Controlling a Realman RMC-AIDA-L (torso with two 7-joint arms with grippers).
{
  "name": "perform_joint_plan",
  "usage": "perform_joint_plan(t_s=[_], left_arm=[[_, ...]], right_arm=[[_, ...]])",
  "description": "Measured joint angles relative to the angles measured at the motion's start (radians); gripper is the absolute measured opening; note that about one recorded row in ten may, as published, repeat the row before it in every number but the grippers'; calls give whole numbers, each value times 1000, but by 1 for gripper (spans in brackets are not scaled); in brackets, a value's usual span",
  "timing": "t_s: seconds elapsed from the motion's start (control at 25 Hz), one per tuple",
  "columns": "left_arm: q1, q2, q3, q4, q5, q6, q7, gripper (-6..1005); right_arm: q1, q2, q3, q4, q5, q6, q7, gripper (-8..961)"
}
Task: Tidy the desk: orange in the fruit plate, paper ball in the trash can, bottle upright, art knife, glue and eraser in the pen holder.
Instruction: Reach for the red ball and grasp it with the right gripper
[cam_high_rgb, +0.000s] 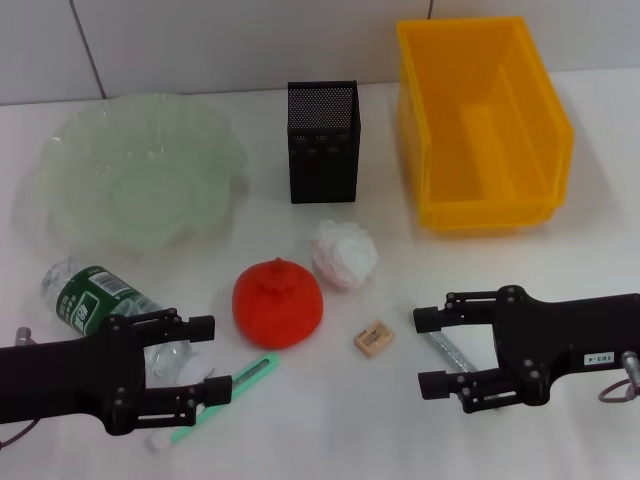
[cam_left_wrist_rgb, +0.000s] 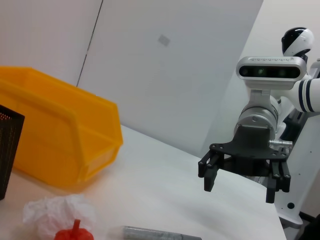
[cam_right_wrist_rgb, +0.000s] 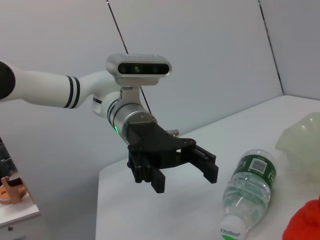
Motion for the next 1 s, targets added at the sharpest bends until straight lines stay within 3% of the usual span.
perform_joint_plan(t_s=[0.52,0.76,1.0], left_arm=[[-2,-2,0,0,-4,0,0,799],[3,-5,0,0,-4,0,9,798],[6,-6,0,0,-6,-3,9,798]], right_arm=[[2,4,12,-3,15,19,-1,762],[10,11,9,68,130,174,-74,762],[78,14,-15,193,158,272,-151,761]])
